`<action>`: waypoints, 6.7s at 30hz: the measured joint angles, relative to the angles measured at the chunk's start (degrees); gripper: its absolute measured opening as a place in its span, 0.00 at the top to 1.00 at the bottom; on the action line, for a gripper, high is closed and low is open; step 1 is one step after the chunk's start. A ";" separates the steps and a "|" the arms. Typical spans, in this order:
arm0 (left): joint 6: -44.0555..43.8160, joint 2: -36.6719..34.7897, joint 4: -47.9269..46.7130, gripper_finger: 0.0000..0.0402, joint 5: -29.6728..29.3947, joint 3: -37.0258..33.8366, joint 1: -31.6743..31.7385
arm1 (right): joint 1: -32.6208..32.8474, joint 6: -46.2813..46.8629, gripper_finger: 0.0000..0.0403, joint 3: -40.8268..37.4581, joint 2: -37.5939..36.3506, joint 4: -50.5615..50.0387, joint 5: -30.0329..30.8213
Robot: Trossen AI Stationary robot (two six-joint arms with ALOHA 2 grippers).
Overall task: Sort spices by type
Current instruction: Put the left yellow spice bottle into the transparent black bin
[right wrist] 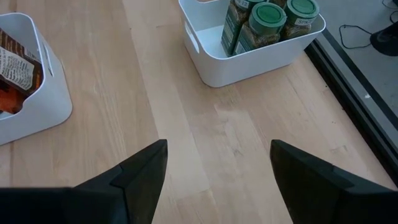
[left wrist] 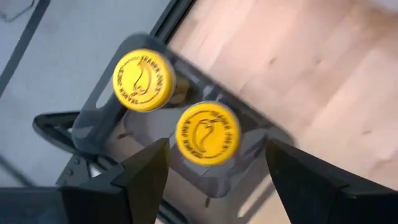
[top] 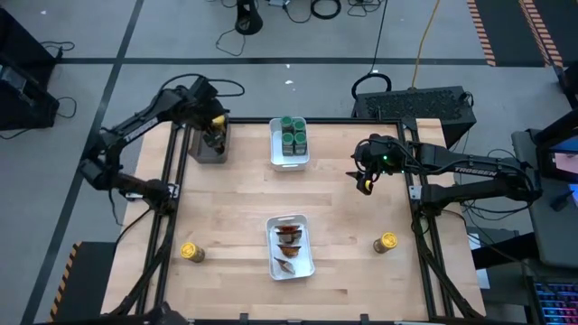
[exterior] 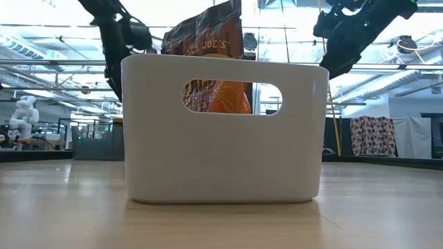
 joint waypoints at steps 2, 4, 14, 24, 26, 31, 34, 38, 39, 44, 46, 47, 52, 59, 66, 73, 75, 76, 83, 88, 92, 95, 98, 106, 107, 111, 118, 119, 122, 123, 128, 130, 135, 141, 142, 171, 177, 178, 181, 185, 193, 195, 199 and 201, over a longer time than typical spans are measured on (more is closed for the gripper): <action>-0.19 -2.08 -0.03 0.33 1.84 0.00 -0.02 | 0.02 0.34 0.34 0.00 0.00 0.00 -0.01; -0.60 -4.21 -0.38 0.33 3.51 0.00 -0.02 | 0.01 0.77 0.34 0.01 0.00 0.00 -0.02; -4.87 -15.83 -6.74 0.33 20.30 0.00 -7.87 | 0.01 1.50 0.34 0.02 0.00 0.33 -0.02; -22.74 -19.92 -6.51 0.33 15.63 0.00 -33.85 | 0.02 2.04 0.34 0.02 0.00 2.45 -0.02; -26.37 -19.21 -6.60 0.33 13.20 0.00 -39.31 | 0.02 2.56 0.34 0.01 0.00 2.44 -0.02; -35.47 -16.71 -11.29 0.33 7.01 0.00 -50.47 | 0.00 2.65 0.34 0.02 0.00 2.43 0.00; -40.93 -15.41 -15.22 0.33 4.47 -0.20 -55.33 | 0.02 3.13 0.34 0.02 0.00 2.32 0.11; -47.88 -15.12 -17.27 0.33 3.80 -2.19 -60.77 | 0.02 4.06 0.34 0.00 -0.01 2.34 0.11; -49.87 -15.11 -17.27 0.33 3.93 -2.90 -62.26 | 0.01 4.06 0.34 0.01 -0.01 2.34 0.11; -58.94 -15.10 -17.27 0.33 7.85 -6.31 -69.26 | 0.00 4.06 0.34 0.02 -0.02 2.43 0.11; -61.97 -15.08 -17.18 0.33 7.96 -7.39 -71.40 | 0.02 4.06 0.34 0.00 -0.01 2.43 0.10; -63.46 -15.08 -17.08 0.33 8.00 -7.79 -72.34 | 0.01 4.06 0.34 0.01 0.00 2.43 0.10; -70.84 -15.08 -14.79 0.33 9.05 -9.29 -77.68 | 0.02 4.06 0.34 0.00 0.00 2.43 0.09; -77.13 -14.21 -11.22 0.33 7.90 -9.51 -85.34 | 0.02 4.06 0.34 0.02 0.00 2.43 0.07; -76.63 -8.76 -11.01 0.33 5.70 -9.51 -90.80 | 0.02 4.06 0.34 0.02 -0.02 2.43 0.07; -76.67 -4.93 -11.15 0.33 6.05 -9.51 -91.67 | 0.02 4.06 0.34 0.02 -0.02 2.43 0.04; -76.59 -4.56 -11.15 0.33 5.52 -9.51 -91.72 | 0.02 4.06 0.34 0.01 -0.02 2.43 0.04; -76.58 -4.45 -11.16 0.33 5.35 -9.51 -91.71 | 0.01 4.06 0.34 0.02 -0.02 2.43 0.04; -75.45 -4.35 -11.06 0.33 5.22 -9.51 -91.69 | 0.01 4.06 0.34 0.02 -0.02 2.42 0.04; -75.06 -4.35 -11.41 0.33 5.13 -9.51 -91.69 | 0.02 4.06 0.34 0.02 -0.02 2.43 0.04; -75.19 -4.35 -11.79 0.33 4.77 -9.51 -91.69 | 0.02 4.06 0.34 0.02 -0.02 2.43 0.04; -75.36 -4.35 -11.92 0.33 4.44 -9.51 -91.69 | 0.01 4.06 0.34 0.02 -0.02 2.41 0.04; -75.08 -4.35 -12.00 0.33 3.08 -9.51 -91.69 | 0.00 4.06 0.34 0.02 -0.02 2.43 0.04; -73.76 -4.35 -12.27 0.33 2.03 -9.51 -91.67 | 0.00 4.05 0.34 0.02 0.00 2.43 0.04; -73.84 -4.35 -12.36 0.33 2.05 -9.42 -91.67 | 0.00 4.06 0.34 0.00 -0.02 2.42 0.04; -72.80 -4.37 -12.28 0.33 2.06 -8.96 -91.67 | 0.00 4.06 0.34 0.02 -0.02 2.43 0.04; -71.06 -4.37 -10.12 0.33 2.36 -8.96 -91.67 | 0.01 4.06 0.34 0.02 -0.02 2.43 0.04; -71.06 -4.37 -9.84 0.33 2.37 -8.96 -91.67 | 0.02 4.03 0.34 0.02 -0.02 2.43 0.04; -71.06 -4.37 -9.26 0.33 2.34 -8.96 -91.67 | 0.01 3.78 0.34 0.00 -0.02 2.43 0.06; -71.02 -4.37 -9.29 0.33 2.34 -8.96 -91.67 | 0.02 2.86 0.34 0.02 -0.02 2.43 0.09; -68.28 -4.37 -9.29 0.33 1.10 -8.96 -91.67 | 0.02 0.08 0.34 0.02 -0.02 2.40 0.11; -68.11 -4.37 -9.31 0.33 0.81 -8.96 -91.67 | 0.00 0.06 0.34 0.02 -0.02 2.42 0.11; -70.91 -4.37 -9.35 0.33 1.05 -8.96 -91.52 | 0.02 3.28 0.34 0.02 -0.02 3.14 0.00; -71.16 -4.37 -9.38 0.33 1.52 -8.96 -90.82 | 0.01 8.58 0.34 0.02 -0.02 3.10 -0.04; -71.26 -4.36 -9.40 0.33 1.53 -8.96 -90.34 | 0.00 8.60 0.34 0.02 -0.02 3.10 -0.04; -51.45 4.26 -8.04 0.33 11.57 -8.90 -88.81 | 0.00 7.49 0.34 0.02 -0.02 3.08 -0.02; -51.58 4.24 -8.49 0.33 16.71 -8.90 -89.53 | 0.01 7.39 0.34 0.02 -0.02 3.06 -0.02; -51.60 4.24 -8.62 0.33 16.95 -8.90 -89.75 | 0.02 7.19 0.34 0.02 -0.02 3.06 -0.01; -51.60 4.24 -9.01 0.33 16.96 -8.90 -90.25 | 0.01 6.79 0.34 0.02 -0.02 3.06 -0.01; -53.05 4.24 -10.39 0.33 16.47 -8.90 -90.91 | 0.00 6.87 0.34 0.02 -0.02 3.06 -0.02; -53.12 4.24 -11.24 0.33 15.87 -8.90 -92.70 | 0.00 6.94 0.34 0.02 -0.02 3.06 -0.02; -53.09 4.24 -11.23 0.33 15.89 -8.90 -93.18 | 0.01 7.03 0.34 0.02 -0.02 3.06 -0.02; -53.09 4.24 -12.56 0.33 15.91 -8.90 -93.71 | 0.02 7.05 0.34 0.02 -0.02 3.06 -0.02; -52.91 4.24 -13.64 0.33 15.91 -8.90 -93.99 | 0.00 7.05 0.34 0.02 -0.02 3.06 -0.02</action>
